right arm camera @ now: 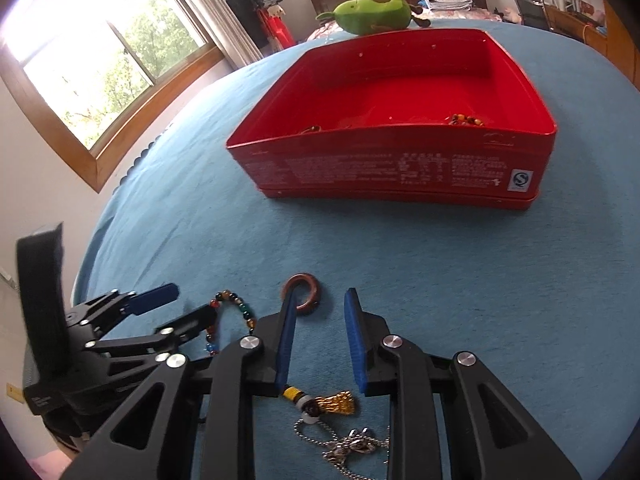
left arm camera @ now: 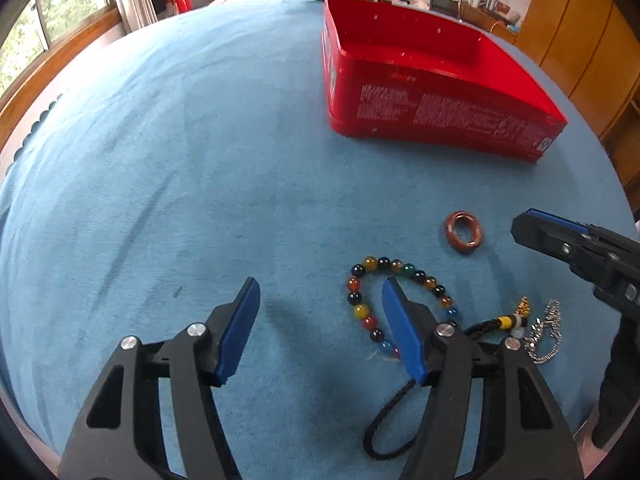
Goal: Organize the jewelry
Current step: 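Grasp the multicolour bead bracelet with the left tool while the right tool grasps the copper ring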
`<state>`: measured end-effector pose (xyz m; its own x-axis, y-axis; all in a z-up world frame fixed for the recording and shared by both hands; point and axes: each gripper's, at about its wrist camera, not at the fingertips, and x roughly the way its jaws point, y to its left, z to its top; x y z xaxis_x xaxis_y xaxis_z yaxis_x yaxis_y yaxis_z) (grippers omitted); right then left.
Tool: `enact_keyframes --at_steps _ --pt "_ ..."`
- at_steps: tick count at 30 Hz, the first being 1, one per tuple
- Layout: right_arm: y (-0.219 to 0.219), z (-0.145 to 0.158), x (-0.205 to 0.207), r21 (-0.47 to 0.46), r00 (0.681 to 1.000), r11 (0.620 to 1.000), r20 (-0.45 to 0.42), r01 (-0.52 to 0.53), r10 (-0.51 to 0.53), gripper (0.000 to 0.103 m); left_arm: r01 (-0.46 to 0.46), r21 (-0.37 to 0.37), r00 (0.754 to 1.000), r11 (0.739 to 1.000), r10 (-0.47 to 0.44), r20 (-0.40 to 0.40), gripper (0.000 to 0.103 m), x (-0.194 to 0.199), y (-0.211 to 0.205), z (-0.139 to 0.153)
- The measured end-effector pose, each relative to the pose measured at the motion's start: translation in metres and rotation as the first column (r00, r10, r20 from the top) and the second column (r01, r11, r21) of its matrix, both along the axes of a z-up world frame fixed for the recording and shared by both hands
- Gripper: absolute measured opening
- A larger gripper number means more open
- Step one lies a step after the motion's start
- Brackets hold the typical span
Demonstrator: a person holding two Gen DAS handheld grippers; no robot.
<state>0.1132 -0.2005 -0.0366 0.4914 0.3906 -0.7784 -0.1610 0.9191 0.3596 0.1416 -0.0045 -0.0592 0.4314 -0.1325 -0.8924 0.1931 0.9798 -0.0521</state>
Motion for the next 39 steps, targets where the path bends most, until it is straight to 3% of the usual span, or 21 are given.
enact_keyframes --at_steps 4,6,11,14,20,26,39 --pt "0.004 -0.004 0.009 0.003 1.0 1.0 -0.027 -0.005 0.006 0.025 0.009 0.035 1.0 0.999 -0.009 0.008 0.059 0.004 -0.006 -0.008" --pt "0.007 -0.006 0.015 -0.003 0.999 1.0 -0.039 -0.007 0.007 0.024 0.012 0.034 1.0 0.999 -0.013 0.012 0.053 0.004 -0.006 -0.008" --pt "0.012 -0.013 0.023 -0.003 0.998 1.0 -0.063 -0.013 0.013 0.022 0.003 0.041 1.0 0.999 -0.004 0.025 0.021 0.007 -0.001 -0.007" --pt "0.016 -0.015 0.027 -0.011 0.997 1.0 -0.073 -0.019 0.018 0.022 -0.017 0.028 1.0 0.999 0.016 0.027 0.008 0.01 0.006 -0.007" --pt "0.027 -0.019 0.032 -0.06 0.996 0.998 -0.082 -0.036 0.031 0.021 -0.03 0.012 0.999 0.999 0.029 0.037 0.007 0.015 0.008 -0.005" --pt "0.038 -0.017 0.029 -0.134 0.998 0.99 -0.048 -0.054 0.048 0.012 -0.037 -0.005 0.998 0.999 0.037 0.048 0.007 0.017 0.006 -0.004" --pt "0.005 0.0 0.017 -0.019 1.0 1.0 -0.004 -0.022 0.021 0.007 -0.051 -0.082 0.997 0.995 0.055 0.05 0.006 0.011 0.025 0.006"
